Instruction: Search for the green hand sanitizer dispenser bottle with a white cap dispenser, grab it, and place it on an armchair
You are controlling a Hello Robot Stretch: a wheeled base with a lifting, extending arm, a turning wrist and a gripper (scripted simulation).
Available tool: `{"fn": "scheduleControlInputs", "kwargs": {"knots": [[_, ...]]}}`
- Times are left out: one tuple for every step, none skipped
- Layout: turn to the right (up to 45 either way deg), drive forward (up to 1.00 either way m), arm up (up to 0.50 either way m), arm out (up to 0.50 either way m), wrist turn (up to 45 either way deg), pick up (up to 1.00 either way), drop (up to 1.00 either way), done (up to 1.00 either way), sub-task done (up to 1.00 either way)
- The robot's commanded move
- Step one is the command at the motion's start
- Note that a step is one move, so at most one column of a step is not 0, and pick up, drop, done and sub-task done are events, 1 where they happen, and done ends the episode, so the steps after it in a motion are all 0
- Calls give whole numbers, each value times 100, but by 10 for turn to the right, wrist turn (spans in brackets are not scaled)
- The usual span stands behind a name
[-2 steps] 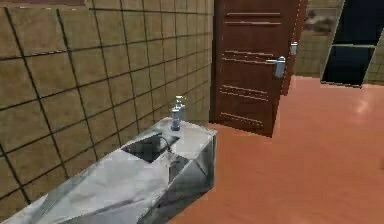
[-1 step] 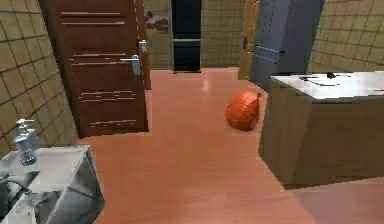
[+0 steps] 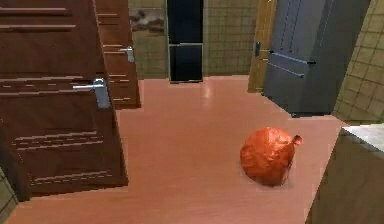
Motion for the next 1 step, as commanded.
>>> {"fn": "scheduleControlInputs", "kwargs": {"knots": [[0, 100, 0, 0, 0, 0, 0, 0, 0]]}}
